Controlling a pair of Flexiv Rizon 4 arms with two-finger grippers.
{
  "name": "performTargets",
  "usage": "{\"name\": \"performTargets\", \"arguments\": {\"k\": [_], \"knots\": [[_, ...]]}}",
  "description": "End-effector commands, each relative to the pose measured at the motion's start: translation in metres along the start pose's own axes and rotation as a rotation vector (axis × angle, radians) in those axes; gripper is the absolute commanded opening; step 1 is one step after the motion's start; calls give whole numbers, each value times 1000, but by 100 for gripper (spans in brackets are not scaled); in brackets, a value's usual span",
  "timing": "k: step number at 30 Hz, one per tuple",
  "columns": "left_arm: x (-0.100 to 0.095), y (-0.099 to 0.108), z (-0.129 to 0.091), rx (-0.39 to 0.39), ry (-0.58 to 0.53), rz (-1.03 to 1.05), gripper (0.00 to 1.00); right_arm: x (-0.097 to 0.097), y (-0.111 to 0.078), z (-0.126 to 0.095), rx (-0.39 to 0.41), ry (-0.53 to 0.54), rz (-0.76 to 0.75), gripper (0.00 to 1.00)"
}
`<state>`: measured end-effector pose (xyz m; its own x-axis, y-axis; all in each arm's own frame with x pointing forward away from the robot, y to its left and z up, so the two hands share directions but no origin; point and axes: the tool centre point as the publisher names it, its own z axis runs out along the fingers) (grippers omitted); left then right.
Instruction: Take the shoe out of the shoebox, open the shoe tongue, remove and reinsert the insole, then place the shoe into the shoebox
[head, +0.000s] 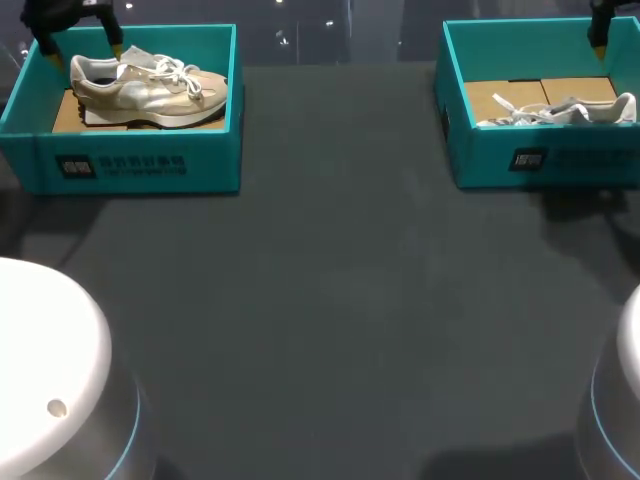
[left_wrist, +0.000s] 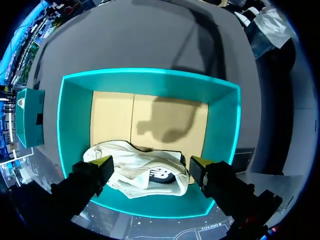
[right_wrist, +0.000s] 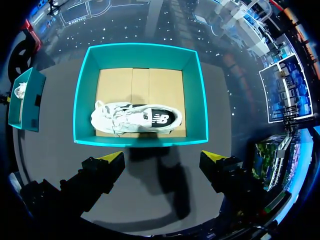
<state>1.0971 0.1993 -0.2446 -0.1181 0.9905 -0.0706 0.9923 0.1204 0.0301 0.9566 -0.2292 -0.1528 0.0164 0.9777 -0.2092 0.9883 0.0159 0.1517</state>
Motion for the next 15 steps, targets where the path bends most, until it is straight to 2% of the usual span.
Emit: {"name": "performTargets", "arguments": {"k": [1, 3, 15], "knots": [[4, 36, 10, 39, 18, 22, 100, 0, 0, 0, 2, 0, 0, 100], [8, 47, 9, 51, 31, 33, 100, 0, 0, 0, 2, 0, 0, 100], [6, 49, 14, 57, 31, 40, 100, 0, 0, 0, 2, 0, 0, 100]]}}
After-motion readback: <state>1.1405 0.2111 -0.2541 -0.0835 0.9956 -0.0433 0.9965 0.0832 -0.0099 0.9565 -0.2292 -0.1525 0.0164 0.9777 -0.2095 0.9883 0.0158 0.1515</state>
